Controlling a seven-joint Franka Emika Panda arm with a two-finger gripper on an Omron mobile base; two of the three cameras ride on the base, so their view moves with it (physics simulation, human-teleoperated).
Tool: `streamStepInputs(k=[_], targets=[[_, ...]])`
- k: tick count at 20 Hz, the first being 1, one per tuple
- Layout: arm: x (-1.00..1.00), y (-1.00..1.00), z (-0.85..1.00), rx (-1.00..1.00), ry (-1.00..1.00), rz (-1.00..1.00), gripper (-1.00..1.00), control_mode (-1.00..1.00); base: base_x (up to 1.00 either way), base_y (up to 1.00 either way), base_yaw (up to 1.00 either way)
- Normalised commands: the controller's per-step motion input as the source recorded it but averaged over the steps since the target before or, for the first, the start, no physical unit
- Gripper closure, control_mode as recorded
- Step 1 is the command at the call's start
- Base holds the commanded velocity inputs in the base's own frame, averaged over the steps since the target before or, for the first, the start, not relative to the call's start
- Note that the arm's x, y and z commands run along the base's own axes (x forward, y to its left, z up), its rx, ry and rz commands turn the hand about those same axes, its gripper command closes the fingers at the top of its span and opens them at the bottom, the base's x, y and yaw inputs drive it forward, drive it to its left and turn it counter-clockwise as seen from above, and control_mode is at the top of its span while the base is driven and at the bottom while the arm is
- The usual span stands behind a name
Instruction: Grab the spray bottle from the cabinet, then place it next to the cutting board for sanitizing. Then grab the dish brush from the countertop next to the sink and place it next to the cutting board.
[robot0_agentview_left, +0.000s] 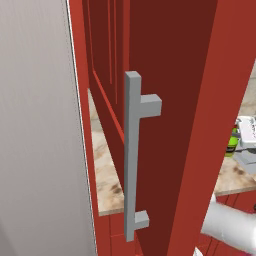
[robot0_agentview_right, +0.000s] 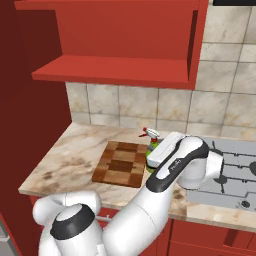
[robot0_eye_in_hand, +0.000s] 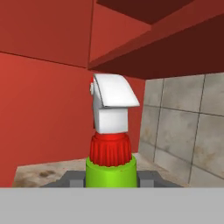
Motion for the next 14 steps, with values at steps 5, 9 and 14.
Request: streamStepInputs(k=[5,9,14], targets=[[0.35,-0.12,-0.28,0.00,0.00,0.06,1.00,-1.00,0.00,0.00,0.00],[0.38,0.00,-0.29,0.00,0.00,0.01,1.00,-1.00,0.00,0.00,0.00],[0.44,0.00,-0.36,0.00,0.00,0.00,1.00,-1.00,0.00,0.00,0.00]])
